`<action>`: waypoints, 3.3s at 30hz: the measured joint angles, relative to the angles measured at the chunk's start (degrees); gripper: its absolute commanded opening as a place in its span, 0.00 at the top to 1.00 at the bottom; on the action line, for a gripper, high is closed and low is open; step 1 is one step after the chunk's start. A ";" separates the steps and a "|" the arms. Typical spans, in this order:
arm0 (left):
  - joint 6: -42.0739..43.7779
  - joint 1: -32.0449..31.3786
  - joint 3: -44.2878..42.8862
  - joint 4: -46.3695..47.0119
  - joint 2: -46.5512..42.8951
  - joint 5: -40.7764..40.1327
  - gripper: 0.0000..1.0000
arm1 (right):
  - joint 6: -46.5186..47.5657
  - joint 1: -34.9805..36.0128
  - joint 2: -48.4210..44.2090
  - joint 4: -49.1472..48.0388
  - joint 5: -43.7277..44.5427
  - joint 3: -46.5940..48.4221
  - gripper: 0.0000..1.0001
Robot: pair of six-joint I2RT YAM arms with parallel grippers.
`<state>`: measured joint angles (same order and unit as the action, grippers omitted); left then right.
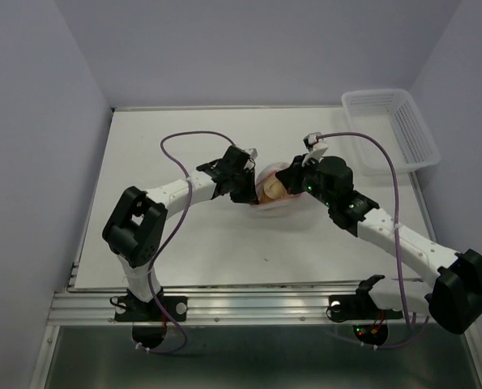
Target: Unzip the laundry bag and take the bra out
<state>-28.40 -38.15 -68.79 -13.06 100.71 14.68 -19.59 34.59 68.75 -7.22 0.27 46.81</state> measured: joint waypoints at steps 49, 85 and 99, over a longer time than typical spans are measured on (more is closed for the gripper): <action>-3.39 2.27 -5.79 4.15 7.02 2.47 0.92 | -4.24 -37.51 13.53 -7.45 -12.28 34.60 0.98; -2.05 2.29 -8.61 -4.81 2.89 -4.46 0.90 | -3.85 -40.85 -3.41 25.55 -6.49 -3.74 0.02; -2.10 2.27 -8.59 -4.00 2.62 -4.44 0.90 | 1.27 -33.83 15.52 25.88 -4.00 -3.61 0.55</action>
<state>-30.50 -35.88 -77.38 -17.06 103.33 10.24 -18.33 0.75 84.27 18.65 -3.73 43.20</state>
